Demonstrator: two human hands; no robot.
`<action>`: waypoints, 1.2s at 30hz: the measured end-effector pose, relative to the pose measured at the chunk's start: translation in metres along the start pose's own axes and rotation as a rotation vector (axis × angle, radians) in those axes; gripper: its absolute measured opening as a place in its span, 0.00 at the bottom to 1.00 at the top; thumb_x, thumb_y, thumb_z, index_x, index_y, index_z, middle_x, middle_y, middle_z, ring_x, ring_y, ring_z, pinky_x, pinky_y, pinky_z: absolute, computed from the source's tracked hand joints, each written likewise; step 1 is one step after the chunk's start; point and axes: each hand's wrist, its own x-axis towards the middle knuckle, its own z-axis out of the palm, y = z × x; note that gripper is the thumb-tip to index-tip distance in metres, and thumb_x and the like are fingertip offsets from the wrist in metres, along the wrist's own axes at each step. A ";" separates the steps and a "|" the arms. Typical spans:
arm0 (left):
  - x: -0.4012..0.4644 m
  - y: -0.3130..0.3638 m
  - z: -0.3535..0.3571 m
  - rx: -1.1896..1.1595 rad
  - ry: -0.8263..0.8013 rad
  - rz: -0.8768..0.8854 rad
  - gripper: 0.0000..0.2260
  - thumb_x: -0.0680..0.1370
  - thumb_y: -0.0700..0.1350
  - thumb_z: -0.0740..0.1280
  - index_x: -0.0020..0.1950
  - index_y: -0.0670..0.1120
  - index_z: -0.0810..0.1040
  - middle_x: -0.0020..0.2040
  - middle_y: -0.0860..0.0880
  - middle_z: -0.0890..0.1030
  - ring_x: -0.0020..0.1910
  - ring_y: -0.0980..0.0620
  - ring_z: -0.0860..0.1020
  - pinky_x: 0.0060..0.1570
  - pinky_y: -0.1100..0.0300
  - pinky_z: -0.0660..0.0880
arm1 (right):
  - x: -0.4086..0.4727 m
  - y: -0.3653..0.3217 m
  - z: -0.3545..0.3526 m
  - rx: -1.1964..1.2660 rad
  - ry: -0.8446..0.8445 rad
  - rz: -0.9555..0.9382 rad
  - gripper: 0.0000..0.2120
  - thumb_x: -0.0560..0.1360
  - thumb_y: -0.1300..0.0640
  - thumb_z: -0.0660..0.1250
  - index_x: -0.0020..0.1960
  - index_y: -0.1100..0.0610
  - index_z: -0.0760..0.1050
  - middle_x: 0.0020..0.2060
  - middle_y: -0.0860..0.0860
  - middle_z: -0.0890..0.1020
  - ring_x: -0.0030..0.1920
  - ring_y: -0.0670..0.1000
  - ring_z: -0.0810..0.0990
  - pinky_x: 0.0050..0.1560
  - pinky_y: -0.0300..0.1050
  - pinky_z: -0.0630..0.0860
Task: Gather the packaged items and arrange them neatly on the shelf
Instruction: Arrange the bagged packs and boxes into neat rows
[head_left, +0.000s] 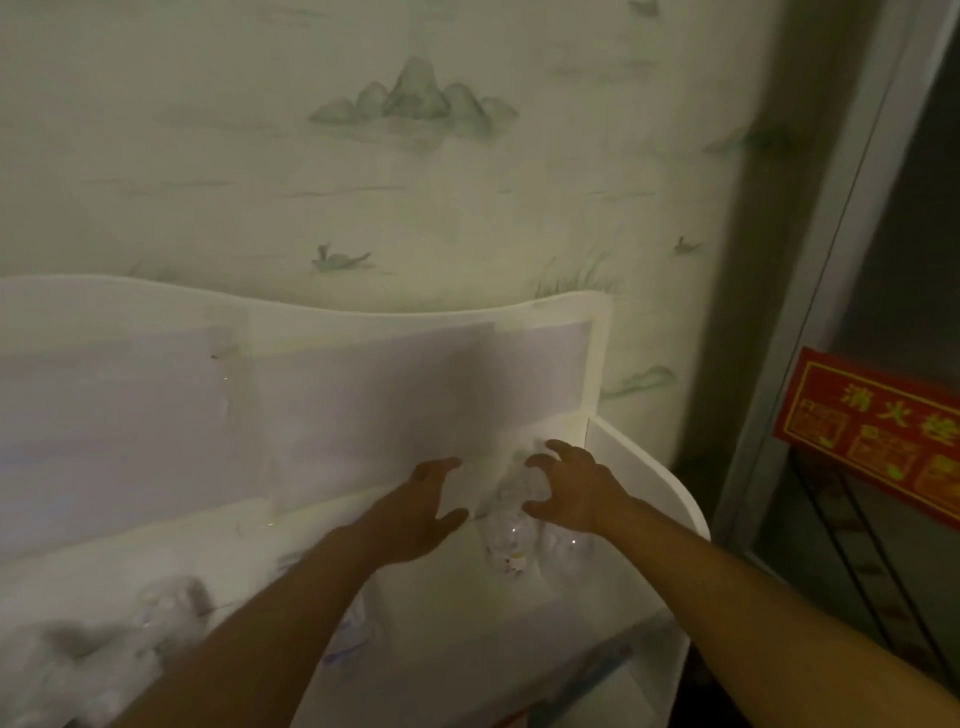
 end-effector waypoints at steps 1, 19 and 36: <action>0.009 0.009 0.006 -0.003 -0.024 -0.010 0.33 0.79 0.56 0.63 0.78 0.50 0.50 0.77 0.49 0.54 0.69 0.47 0.69 0.67 0.58 0.67 | 0.001 0.010 0.002 0.003 -0.022 0.009 0.37 0.74 0.38 0.66 0.77 0.46 0.57 0.79 0.49 0.49 0.77 0.57 0.52 0.74 0.56 0.57; 0.107 0.042 0.103 0.288 -0.250 -0.139 0.55 0.62 0.61 0.75 0.75 0.64 0.37 0.78 0.51 0.34 0.74 0.36 0.60 0.65 0.42 0.71 | 0.035 0.066 0.036 0.197 -0.168 -0.052 0.42 0.74 0.35 0.64 0.79 0.50 0.49 0.79 0.46 0.47 0.79 0.51 0.40 0.76 0.62 0.46; 0.017 0.010 0.067 0.292 -0.178 -0.451 0.54 0.65 0.52 0.77 0.76 0.56 0.39 0.74 0.47 0.34 0.56 0.38 0.78 0.56 0.48 0.77 | 0.035 -0.015 0.084 0.446 -0.185 -0.272 0.37 0.70 0.37 0.69 0.75 0.44 0.61 0.79 0.45 0.43 0.77 0.58 0.56 0.73 0.57 0.62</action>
